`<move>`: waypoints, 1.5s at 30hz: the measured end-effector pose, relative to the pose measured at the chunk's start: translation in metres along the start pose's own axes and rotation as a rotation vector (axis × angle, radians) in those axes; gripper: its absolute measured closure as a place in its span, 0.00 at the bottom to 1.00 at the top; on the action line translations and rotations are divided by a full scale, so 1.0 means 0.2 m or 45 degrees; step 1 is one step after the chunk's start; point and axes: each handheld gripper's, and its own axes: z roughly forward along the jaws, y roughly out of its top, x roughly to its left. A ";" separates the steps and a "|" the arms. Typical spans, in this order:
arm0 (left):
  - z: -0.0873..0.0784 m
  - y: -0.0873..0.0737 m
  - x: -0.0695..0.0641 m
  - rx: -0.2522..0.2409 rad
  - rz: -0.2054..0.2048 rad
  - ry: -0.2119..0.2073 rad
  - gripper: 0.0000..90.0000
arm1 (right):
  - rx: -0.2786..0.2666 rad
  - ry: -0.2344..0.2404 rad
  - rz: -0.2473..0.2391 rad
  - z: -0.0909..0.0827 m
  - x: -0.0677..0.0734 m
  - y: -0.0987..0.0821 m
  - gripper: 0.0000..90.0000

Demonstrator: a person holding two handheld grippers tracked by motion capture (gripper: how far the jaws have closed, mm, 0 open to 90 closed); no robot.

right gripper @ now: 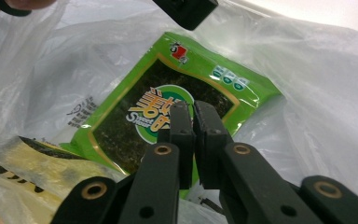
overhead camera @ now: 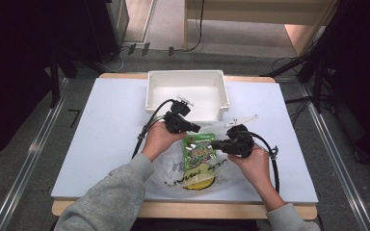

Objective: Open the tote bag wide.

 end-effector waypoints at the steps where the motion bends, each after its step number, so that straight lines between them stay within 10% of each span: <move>1: 0.02 0.00 0.00 0.003 -0.002 0.011 1.00 | 0.002 -0.001 0.002 0.00 -0.01 0.00 0.99; 14: 0.16 -0.02 0.12 0.008 -0.097 0.070 1.00 | 0.059 -0.011 0.016 0.04 -0.02 -0.06 1.00; 45: 0.21 -0.03 0.14 0.025 -0.060 0.117 1.00 | 0.197 -0.009 0.004 -0.06 0.13 -0.44 1.00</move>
